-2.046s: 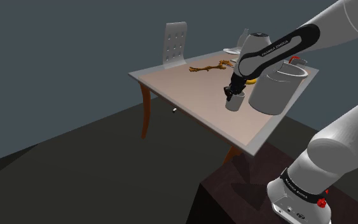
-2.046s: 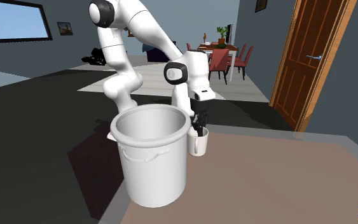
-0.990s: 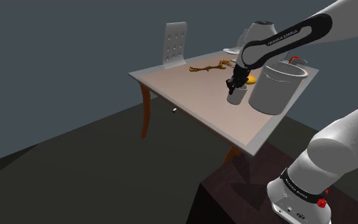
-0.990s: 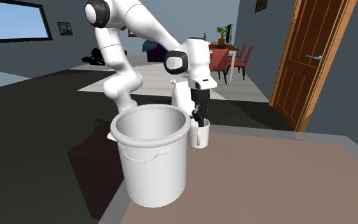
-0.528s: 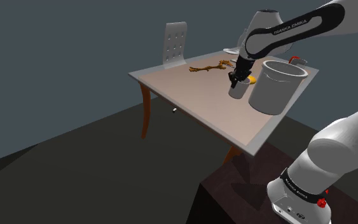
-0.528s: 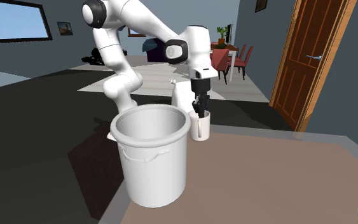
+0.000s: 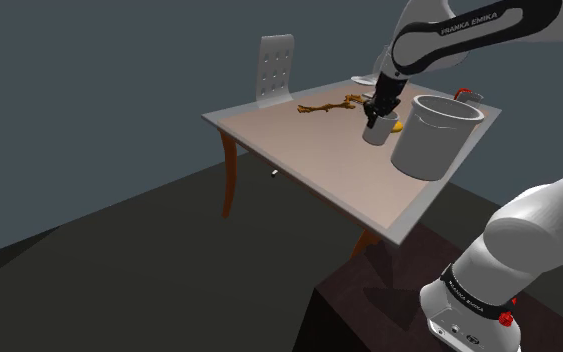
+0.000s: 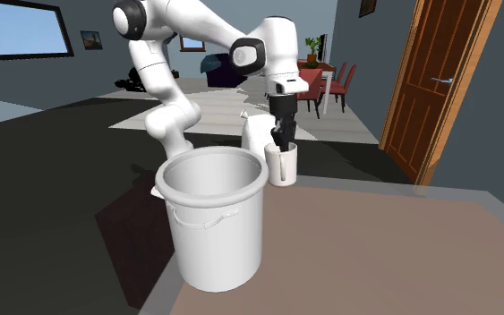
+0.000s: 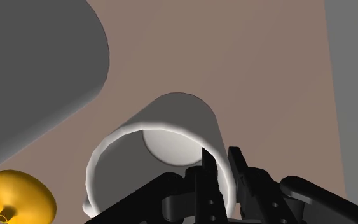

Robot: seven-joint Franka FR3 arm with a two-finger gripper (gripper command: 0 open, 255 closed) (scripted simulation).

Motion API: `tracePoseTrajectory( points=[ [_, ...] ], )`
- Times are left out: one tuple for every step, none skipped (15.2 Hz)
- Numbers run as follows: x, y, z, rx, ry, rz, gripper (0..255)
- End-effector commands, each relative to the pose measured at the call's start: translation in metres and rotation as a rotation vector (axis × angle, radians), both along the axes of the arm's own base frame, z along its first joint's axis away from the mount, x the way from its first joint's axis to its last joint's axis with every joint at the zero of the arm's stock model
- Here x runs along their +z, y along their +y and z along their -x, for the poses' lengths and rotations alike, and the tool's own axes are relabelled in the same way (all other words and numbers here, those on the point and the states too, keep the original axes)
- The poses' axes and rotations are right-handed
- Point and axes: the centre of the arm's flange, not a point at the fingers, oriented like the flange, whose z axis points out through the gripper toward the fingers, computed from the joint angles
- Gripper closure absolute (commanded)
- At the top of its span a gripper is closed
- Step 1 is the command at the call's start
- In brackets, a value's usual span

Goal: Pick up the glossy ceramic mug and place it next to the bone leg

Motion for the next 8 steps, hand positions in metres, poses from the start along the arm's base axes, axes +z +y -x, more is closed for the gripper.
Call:
tracePoseTrajectory(
  points=[
    [0.012, 0.000, 0.000, 0.000, 0.000, 0.000, 255],
    [0.017, 0.000, 0.000, 0.000, 0.000, 0.000, 255],
    [0.022, 0.000, 0.000, 0.000, 0.000, 0.000, 255],
    [0.028, 0.000, 0.000, 0.000, 0.000, 0.000, 255],
    [0.033, 0.000, 0.000, 0.000, 0.000, 0.000, 255],
    [0.038, 0.000, 0.000, 0.000, 0.000, 0.000, 255],
    [0.043, 0.000, 0.000, 0.000, 0.000, 0.000, 255],
    [0.049, 0.000, 0.000, 0.000, 0.000, 0.000, 255]
  ],
)
